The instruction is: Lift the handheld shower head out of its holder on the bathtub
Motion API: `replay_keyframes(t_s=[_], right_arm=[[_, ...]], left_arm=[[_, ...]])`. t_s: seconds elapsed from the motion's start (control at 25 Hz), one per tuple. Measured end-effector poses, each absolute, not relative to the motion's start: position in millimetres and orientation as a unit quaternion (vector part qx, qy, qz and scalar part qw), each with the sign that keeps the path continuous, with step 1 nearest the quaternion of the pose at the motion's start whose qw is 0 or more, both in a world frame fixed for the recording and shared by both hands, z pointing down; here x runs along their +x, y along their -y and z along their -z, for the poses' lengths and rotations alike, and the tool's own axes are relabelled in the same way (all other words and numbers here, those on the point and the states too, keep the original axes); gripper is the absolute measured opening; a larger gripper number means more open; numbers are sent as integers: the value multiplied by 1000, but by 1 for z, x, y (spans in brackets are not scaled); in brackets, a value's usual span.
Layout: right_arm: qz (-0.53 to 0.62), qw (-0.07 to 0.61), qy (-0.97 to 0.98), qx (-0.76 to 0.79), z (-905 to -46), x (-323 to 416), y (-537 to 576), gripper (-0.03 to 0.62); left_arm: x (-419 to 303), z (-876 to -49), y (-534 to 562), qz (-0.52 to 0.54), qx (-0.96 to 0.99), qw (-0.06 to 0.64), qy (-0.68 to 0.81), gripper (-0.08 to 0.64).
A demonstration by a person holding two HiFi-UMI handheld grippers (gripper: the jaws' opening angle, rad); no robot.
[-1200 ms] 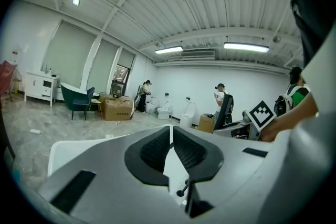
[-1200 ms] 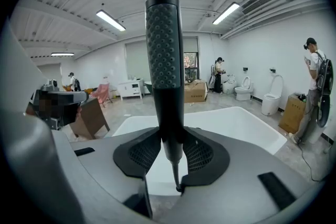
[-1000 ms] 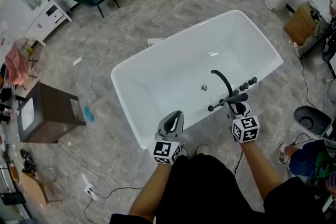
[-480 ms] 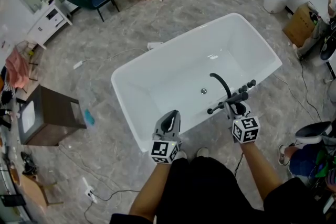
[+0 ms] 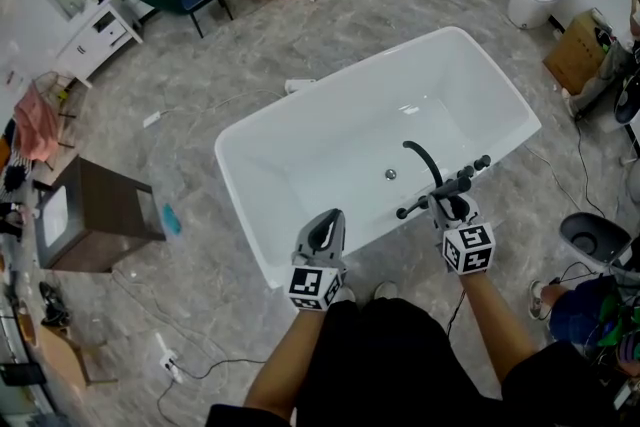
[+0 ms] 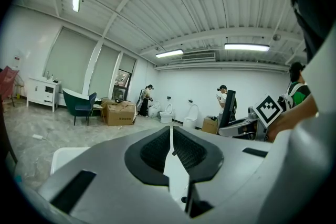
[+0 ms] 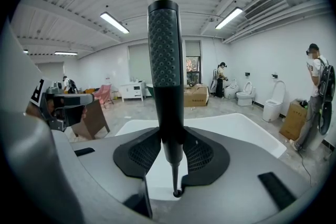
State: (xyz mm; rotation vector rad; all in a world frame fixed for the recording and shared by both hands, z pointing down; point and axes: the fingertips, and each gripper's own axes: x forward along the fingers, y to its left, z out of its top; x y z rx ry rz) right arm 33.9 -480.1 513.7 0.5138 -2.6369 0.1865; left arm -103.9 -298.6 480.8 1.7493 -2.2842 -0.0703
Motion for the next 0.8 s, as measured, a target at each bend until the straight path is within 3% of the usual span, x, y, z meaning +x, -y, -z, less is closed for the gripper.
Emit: replay_keyframes(t_s=[0.8], right_arm=[[-75, 222, 955, 183, -515, 38, 484, 121]], left_arm=[[-91, -484, 302, 12, 604, 129, 787, 17]])
